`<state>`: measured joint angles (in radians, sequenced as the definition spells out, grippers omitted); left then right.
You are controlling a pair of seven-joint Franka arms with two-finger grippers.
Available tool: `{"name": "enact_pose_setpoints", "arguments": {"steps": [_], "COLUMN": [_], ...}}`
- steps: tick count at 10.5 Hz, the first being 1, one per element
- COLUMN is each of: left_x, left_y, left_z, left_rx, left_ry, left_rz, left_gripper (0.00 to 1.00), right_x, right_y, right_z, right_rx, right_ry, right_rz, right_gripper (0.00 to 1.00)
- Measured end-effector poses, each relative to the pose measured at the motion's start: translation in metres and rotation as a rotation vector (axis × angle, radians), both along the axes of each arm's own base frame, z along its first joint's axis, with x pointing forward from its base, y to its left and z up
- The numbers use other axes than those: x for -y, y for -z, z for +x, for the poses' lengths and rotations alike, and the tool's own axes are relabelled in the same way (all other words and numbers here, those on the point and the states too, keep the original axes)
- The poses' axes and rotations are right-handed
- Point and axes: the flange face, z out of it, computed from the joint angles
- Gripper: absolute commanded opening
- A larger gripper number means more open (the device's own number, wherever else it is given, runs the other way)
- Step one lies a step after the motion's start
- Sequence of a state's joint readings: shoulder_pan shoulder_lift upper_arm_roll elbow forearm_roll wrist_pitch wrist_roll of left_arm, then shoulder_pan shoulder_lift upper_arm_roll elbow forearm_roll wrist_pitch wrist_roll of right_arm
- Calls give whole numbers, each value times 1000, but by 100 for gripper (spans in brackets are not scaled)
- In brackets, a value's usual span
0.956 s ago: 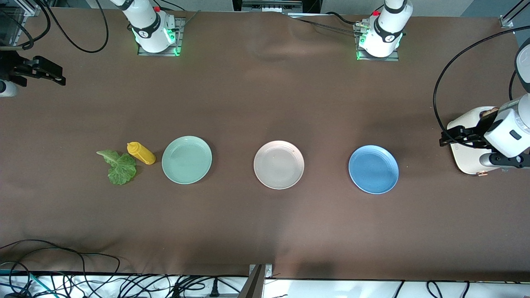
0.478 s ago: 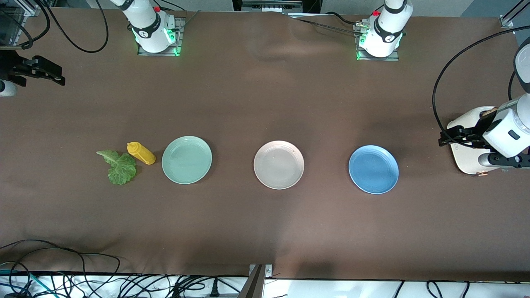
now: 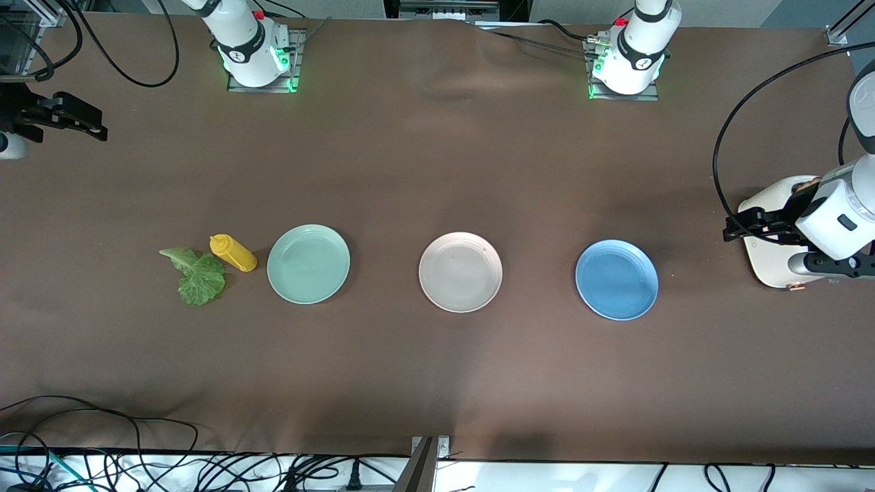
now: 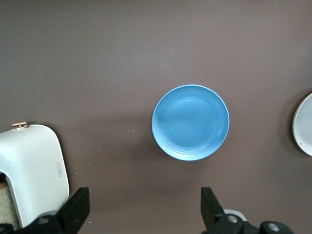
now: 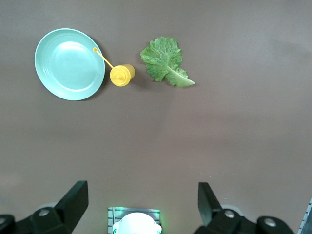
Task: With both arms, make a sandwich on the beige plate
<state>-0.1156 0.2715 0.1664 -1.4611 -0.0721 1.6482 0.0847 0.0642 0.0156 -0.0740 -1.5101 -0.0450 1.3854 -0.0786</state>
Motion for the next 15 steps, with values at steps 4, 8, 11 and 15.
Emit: {"name": "enact_pose_setpoints", "arguments": {"steps": [4, 8, 11, 15], "left_x": [-1, -1, 2, 2], "left_y": [-10, -17, -17, -17], "left_z": [0, 1, 1, 1], "left_rx": [19, 34, 34, 34], "left_ry": [-1, 0, 4, 4], "left_rz": [0, 1, 0, 0], "left_gripper": [100, 100, 100, 100], "right_x": [2, 2, 2, 1], "right_y": [0, 0, 0, 0], "right_z": [0, 0, 0, 0], "right_rx": [0, 0, -1, -1], "right_ry": [3, 3, 3, 3], "right_rz": [0, 0, 0, 0], "right_gripper": [100, 100, 100, 100]}}
